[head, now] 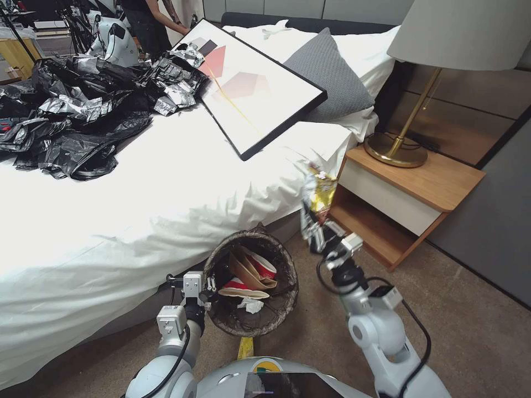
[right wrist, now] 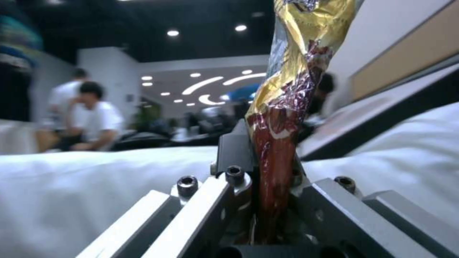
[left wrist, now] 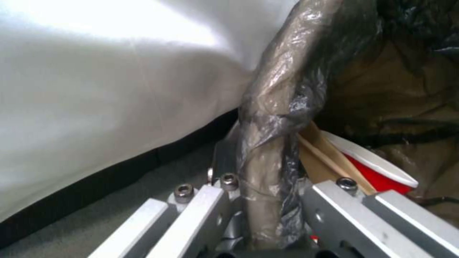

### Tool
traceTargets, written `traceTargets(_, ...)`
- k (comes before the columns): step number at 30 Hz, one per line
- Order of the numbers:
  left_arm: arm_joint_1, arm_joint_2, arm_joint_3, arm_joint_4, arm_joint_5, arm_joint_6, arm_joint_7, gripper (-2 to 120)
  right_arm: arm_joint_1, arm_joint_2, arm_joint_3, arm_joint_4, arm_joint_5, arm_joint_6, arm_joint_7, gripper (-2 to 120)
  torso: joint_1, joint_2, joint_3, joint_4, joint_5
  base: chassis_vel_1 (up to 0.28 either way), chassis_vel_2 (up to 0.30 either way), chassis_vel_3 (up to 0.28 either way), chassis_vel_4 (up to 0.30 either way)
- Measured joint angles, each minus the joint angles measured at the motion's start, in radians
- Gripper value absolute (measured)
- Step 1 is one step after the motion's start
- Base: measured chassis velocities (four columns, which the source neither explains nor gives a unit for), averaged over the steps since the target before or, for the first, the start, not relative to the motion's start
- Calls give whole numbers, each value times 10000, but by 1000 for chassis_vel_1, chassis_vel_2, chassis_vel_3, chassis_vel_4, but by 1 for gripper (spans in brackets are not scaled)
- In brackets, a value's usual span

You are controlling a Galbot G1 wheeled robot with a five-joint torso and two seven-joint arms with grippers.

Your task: Pick up the trash bin, then pick up the garbage from the floor and place it into the trash bin.

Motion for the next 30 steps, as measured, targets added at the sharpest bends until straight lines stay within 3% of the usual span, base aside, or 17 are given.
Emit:
traceTargets(6, -2, -5, 64, 32, 22, 7, -2, 0, -239, -612, -933, -585, 152, -251, -743, 0, 0, 0, 0, 4, 2, 0, 0, 0, 0)
traceTargets(25, 8, -18, 126, 44, 40, 53, -28, 0, 23, -253, -1535, -2083, -364, -193, -843, -2, 0, 0, 1, 3, 1, 0, 0, 0, 0)
traceTargets(27, 14, -22, 130, 44, 40, 65, -31, 0, 148, -161, -1558, -2370, -427, -165, -832, 15, 0, 0, 1, 3, 0, 0, 0, 0, 0)
traceTargets(28, 14, -22, 130, 44, 40, 65, -31, 0, 148, -161, -1558, -2370, -427, -165, -832, 15, 0, 0, 1, 3, 0, 0, 0, 0, 0)
traceTargets(30, 16, -23, 131, 42, 40, 70, -31, 0, 206, -117, -1567, -2530, -483, -160, -799, 26, 0, 0, 1, 3, 1, 0, 0, 0, 0)
